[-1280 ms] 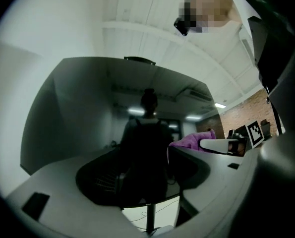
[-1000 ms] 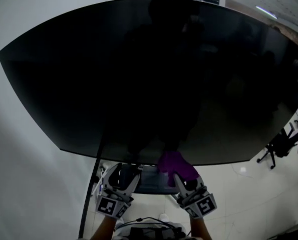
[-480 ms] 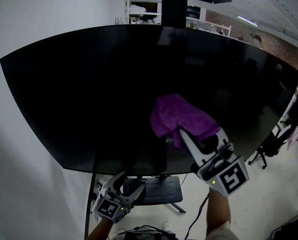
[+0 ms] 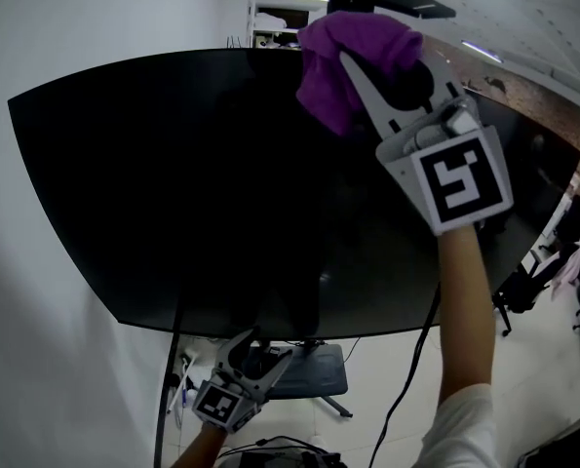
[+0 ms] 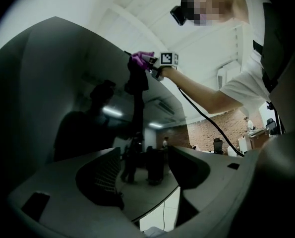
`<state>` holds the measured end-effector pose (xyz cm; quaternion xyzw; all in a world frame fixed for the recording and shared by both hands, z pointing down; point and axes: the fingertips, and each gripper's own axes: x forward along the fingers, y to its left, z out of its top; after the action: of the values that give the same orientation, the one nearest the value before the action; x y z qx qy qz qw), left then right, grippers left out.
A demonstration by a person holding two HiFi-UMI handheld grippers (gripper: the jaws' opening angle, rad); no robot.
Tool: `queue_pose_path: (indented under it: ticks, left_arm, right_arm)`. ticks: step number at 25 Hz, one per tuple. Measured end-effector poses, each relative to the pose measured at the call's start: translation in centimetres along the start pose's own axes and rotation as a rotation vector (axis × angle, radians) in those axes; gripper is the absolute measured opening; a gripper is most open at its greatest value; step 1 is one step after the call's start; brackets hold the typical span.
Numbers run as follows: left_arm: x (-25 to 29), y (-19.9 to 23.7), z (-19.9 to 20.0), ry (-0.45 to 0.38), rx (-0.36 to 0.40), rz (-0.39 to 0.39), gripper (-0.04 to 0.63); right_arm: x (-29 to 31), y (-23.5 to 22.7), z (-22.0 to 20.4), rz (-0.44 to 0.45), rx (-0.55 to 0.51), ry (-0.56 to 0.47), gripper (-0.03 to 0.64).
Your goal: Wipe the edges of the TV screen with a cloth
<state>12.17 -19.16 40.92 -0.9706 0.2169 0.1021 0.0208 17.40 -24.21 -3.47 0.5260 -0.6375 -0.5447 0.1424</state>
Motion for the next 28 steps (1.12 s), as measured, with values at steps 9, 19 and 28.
queue_pose_path:
  ticks: [9,19,28]
  left_arm:
    - [6.2,-8.7,0.2,-0.009,-0.083,-0.252,0.282]
    - [14.1,-18.6,-1.2,0.023,-0.1,-0.499,0.282]
    - [19.3,-28.2,-3.6,0.054,-0.106,-0.673,0.282]
  right_arm:
    - [-3.4,-5.2,-4.8,-0.052,-0.029,0.134,0.08]
    - [-16.8,-16.6,-15.8,-0.269,0.028,0.288,0.081]
    - [-28.2,-25.4,-24.7,-0.431,-0.031,0.463,0.081]
